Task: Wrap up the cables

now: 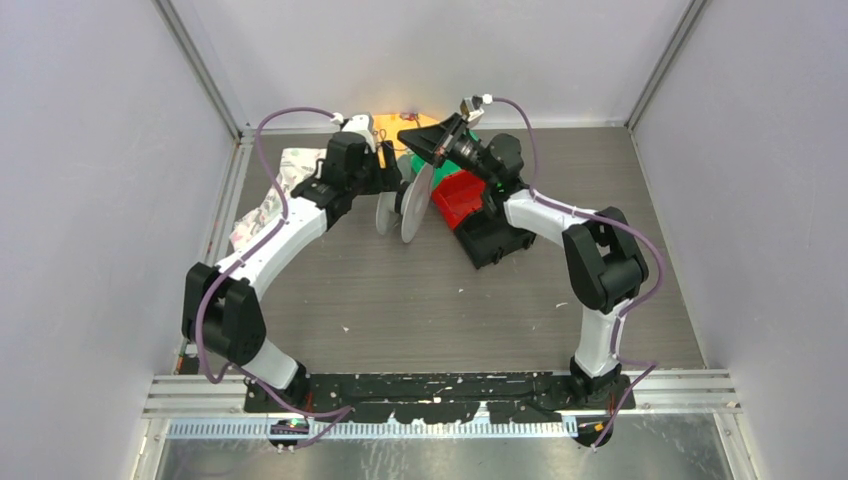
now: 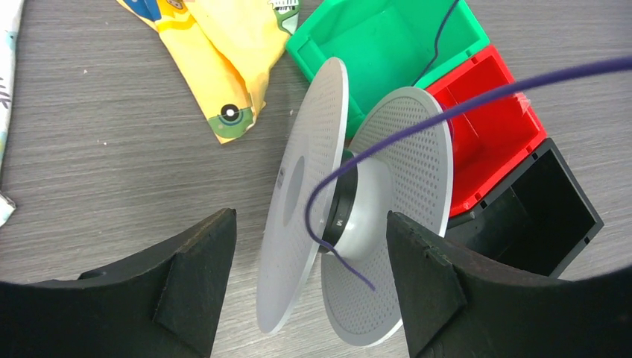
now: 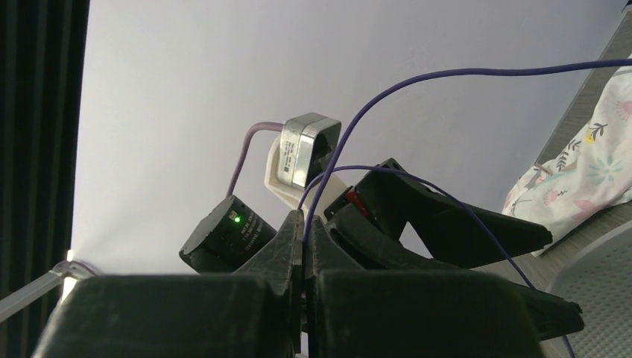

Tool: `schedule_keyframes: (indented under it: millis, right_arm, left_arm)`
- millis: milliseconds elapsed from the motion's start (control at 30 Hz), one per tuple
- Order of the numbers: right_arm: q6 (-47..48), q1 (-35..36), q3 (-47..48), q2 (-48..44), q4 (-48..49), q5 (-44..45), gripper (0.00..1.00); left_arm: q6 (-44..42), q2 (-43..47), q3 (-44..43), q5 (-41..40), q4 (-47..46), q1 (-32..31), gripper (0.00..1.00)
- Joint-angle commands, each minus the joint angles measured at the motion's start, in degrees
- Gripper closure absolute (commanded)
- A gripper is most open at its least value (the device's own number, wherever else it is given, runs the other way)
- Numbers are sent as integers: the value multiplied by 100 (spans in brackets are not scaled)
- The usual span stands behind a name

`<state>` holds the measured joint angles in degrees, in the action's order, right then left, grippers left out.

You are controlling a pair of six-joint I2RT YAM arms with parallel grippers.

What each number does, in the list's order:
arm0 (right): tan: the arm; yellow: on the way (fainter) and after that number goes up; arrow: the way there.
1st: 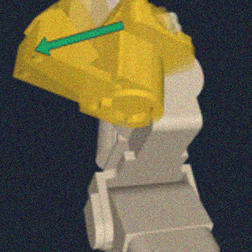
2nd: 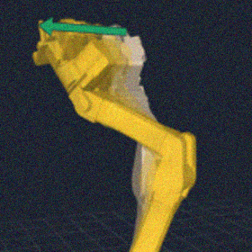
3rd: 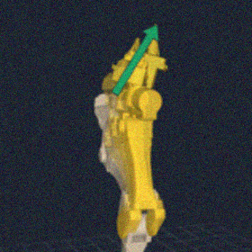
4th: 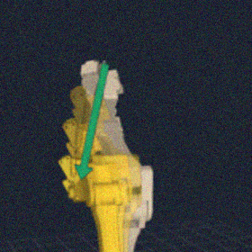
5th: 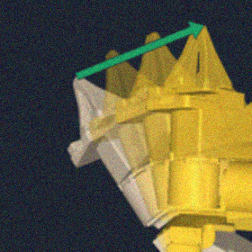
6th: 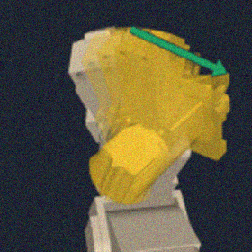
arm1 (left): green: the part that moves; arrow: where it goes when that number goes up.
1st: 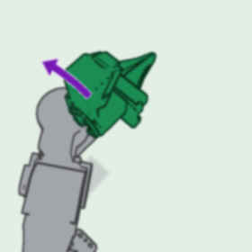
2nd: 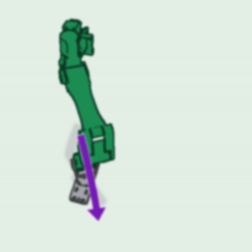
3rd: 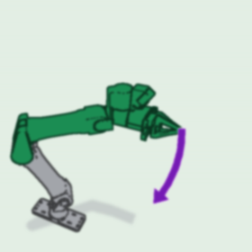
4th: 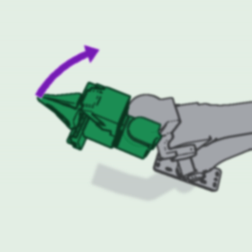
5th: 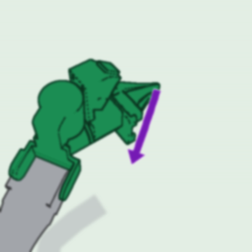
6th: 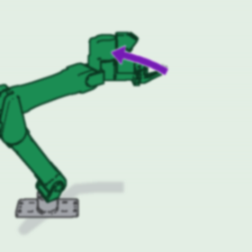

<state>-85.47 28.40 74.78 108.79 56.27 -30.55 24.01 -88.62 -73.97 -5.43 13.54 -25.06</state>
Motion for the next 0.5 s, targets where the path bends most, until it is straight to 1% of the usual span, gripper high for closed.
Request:
schedule_keyframes:
  millis: [0,167,467]
  right_arm:
    - [23,25,309,183,354,48,99]
    - [-266,33,431,417,690,36,99]
    - [-312,42,409,428,737,40,99]
  left_arm:
    - [56,323,93,110,-282,10,25]
    - [116,231,107,-3,-298,10,26]
    - [49,-19,51,-16,-355,10,33]
